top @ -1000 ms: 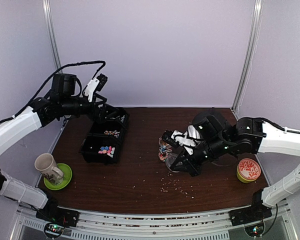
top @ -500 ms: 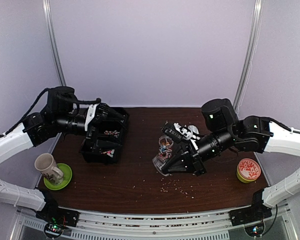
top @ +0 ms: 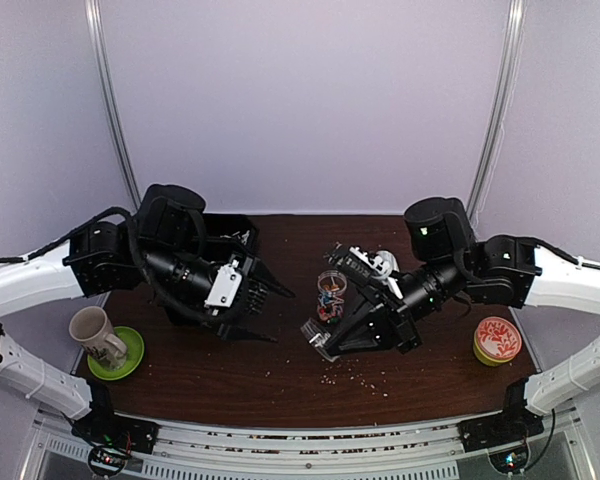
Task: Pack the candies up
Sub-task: Pass from the right arm to the left
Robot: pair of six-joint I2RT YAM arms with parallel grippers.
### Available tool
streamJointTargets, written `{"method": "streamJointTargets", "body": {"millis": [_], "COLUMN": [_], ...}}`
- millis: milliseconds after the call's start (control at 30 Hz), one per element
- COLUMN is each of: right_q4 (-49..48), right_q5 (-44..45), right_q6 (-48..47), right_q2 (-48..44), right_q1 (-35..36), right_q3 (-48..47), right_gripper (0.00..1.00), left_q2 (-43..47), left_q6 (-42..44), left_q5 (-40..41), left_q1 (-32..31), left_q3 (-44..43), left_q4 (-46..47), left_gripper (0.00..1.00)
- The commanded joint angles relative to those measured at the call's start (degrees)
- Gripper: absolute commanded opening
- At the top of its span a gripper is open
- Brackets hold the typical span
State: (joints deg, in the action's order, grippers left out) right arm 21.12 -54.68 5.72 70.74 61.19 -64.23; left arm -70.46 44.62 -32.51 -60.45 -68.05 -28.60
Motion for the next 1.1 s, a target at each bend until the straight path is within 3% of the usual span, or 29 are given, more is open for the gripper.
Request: {"method": "streamJointTargets", "body": {"millis": [0,400,1067], "right_q4": [-1.6,0.38,2.29], "right_q5": [-3.64,-9.15,-9.99], "right_q6": [-0.31,-2.29,-4.16], "right_q2": [0.3,4.39,7.1], "right_q1": [-0.54,-0.62,-0.71], "right_q3": [0.94,-0.59,-1.33], "right_gripper": [0.0,0.0,0.0], "left_q2": [-0.74,-3.04,-6.39], "left_q6": [3.55,5.82,6.49], "left_q5": [2.09,4.35,4.35], "left_q1": [-2.2,-5.97,-8.46], "left_q3": [-2.42,-3.02,-4.46], "left_q4": [-1.17,-1.43,-2.89], "left_gripper": [0.6,0.59,0.36]}}
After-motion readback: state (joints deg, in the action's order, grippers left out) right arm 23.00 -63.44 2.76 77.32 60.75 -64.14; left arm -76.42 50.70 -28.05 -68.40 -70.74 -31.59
